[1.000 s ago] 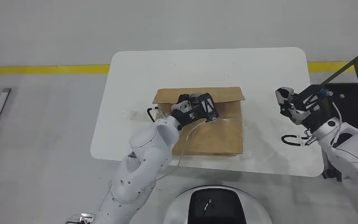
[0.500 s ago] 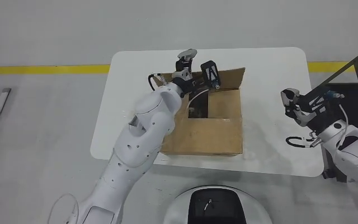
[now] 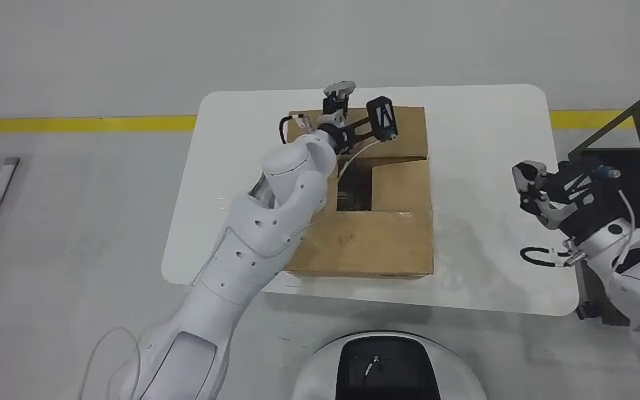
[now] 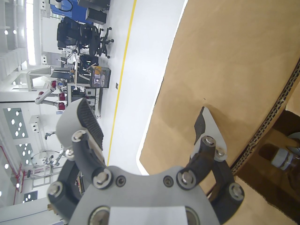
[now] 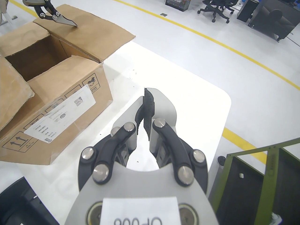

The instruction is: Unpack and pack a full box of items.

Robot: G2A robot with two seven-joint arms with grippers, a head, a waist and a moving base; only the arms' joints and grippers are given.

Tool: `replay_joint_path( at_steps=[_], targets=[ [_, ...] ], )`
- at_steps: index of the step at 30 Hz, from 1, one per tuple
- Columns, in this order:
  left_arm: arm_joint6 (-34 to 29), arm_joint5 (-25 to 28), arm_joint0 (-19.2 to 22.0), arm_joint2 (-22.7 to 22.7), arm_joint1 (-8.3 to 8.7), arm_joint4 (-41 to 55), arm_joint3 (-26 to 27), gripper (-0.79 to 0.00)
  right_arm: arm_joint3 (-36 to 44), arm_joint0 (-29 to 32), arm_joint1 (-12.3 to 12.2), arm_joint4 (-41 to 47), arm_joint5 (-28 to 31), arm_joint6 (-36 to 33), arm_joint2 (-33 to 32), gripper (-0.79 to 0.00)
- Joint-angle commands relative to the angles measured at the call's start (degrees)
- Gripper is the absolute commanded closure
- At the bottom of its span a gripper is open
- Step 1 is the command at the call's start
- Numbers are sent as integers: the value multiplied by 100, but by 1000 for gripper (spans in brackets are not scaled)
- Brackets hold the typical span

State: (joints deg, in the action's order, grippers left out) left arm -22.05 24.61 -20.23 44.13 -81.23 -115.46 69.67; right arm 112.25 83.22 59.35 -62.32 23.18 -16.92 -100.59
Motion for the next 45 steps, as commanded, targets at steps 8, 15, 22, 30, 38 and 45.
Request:
replay_joint_path(
  at_steps=[8,15,22,30,38,45],
  targets=[
    [-18,-149,-115,202,-40,53,263,-785,-48,-154,-1,124,20,9,64,0],
    [-433,-146,-991,1176,169,478,1608,-785,-169,-454,-4,1609,490,-345,128,0],
    [-1166,-1,-2657,2463,365,1908,3658,-785,-477,-865,-105,3365,1751,-1543,400,0],
    [-1643,181,-4259,3658,517,3212,5314,-785,-616,-1077,-181,4429,2051,-2264,669,0],
    [-1559,203,-4680,3972,566,3378,5620,-785,-616,-1077,-181,4429,2051,-2264,669,0],
    [-1559,203,-4680,3972,566,3378,5620,-785,-814,-1129,-190,4481,1471,-2390,892,-160]
  ],
)
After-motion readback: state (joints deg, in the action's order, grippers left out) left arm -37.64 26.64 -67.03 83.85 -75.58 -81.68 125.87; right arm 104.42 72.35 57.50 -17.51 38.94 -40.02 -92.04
